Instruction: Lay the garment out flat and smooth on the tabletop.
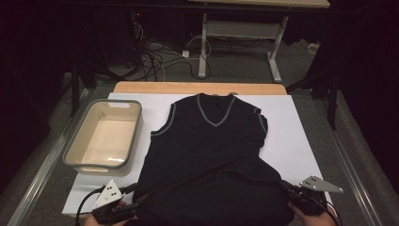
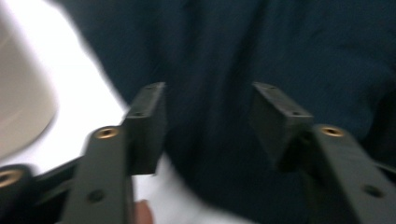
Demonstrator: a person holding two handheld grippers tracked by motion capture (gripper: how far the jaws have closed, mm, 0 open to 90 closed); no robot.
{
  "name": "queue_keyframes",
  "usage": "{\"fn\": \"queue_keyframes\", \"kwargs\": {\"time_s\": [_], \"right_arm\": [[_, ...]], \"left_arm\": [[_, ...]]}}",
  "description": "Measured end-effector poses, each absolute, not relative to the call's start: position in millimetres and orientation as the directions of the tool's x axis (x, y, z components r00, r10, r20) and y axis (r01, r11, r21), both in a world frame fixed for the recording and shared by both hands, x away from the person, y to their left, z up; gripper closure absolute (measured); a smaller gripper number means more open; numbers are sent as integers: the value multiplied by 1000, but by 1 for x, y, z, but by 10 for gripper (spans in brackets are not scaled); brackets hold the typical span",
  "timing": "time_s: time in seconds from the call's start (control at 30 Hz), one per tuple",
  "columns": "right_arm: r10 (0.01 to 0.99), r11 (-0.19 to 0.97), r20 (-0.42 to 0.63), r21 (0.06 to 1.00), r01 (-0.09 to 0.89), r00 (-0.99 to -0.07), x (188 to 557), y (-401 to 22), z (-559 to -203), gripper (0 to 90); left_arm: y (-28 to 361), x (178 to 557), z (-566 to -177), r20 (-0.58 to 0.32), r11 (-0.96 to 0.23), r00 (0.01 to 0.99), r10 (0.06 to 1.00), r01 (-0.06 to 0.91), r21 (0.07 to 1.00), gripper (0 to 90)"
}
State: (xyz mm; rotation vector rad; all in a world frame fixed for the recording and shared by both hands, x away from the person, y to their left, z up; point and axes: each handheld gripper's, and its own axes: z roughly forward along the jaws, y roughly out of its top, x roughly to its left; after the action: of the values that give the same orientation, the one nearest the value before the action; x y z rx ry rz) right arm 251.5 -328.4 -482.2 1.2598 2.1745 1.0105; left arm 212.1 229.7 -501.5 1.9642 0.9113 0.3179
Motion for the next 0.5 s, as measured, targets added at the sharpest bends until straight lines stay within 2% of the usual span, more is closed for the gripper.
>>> {"fn": "queue_keyframes", "kwargs": {"time_s": [0.1, 0.2, 0.3, 0.4, 0.5], "right_arm": [[884, 320, -46, 785, 530, -465, 235, -339, -478, 879], [911, 285, -59, 805, 521, -408, 215, -357, -475, 883], [941, 249, -78, 819, 517, -331, 194, -379, -470, 882], [963, 185, -48, 831, 525, -263, 177, -404, -469, 881], [962, 166, -14, 822, 545, -272, 175, -408, -475, 842]], "left_arm": [[213, 223, -500, -144, -328, 734, 664, 459, 826, 311], [201, 237, -501, -145, -352, 739, 658, 472, 808, 266], [192, 249, -504, -119, -395, 729, 674, 492, 775, 260], [184, 257, -506, -97, -438, 693, 714, 551, 710, 262], [183, 259, -506, -101, -434, 683, 723, 563, 703, 274]]}}
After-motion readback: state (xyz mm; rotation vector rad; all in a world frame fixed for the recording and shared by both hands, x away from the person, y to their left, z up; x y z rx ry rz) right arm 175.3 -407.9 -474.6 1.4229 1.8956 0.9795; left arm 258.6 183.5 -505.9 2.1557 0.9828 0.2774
